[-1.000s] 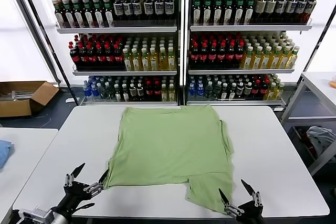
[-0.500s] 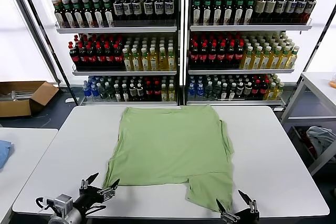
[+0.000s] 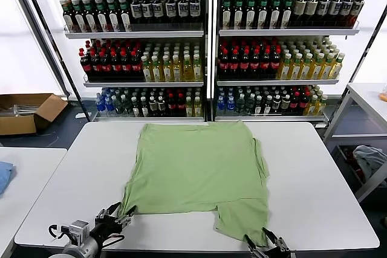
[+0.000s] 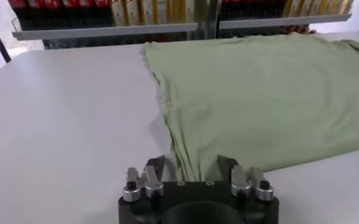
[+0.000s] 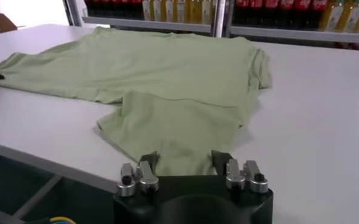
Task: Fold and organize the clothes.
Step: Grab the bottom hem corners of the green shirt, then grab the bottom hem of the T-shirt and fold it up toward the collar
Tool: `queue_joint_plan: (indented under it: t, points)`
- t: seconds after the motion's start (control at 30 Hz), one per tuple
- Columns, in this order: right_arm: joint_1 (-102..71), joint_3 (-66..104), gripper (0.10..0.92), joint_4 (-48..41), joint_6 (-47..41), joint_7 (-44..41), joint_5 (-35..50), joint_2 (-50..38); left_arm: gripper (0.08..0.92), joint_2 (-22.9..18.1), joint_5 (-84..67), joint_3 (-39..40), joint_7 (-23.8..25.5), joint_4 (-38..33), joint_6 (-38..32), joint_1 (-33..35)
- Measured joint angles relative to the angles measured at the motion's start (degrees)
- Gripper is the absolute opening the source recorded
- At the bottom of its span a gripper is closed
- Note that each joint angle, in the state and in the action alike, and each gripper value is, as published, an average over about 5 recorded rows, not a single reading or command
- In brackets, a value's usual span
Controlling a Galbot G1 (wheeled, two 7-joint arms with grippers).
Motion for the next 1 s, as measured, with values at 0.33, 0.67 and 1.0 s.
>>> queue_joint_plan:
  t: [0.33, 0.67, 1.0]
  points:
    - [0.2, 1.1, 0.119, -1.7, 3.2, -2.5, 2.9, -0.3, 0.138, 0.0, -0.8, 0.0, 0.2, -0.7, 0.2, 0.8]
    - [-1.4, 3.8, 0.11, -3.2, 12.1, -11.0, 10.0, 0.7, 0.084, -0.7, -0.7, -1.2, -0.2, -3.5, 0.6, 2.6]
    - [-4.3, 5.8, 0.11, -3.6, 15.0, -17.6, 18.2, 1.5, 0.084, -2.0, -0.1, -3.7, -0.6, -9.6, -0.2, 6.5]
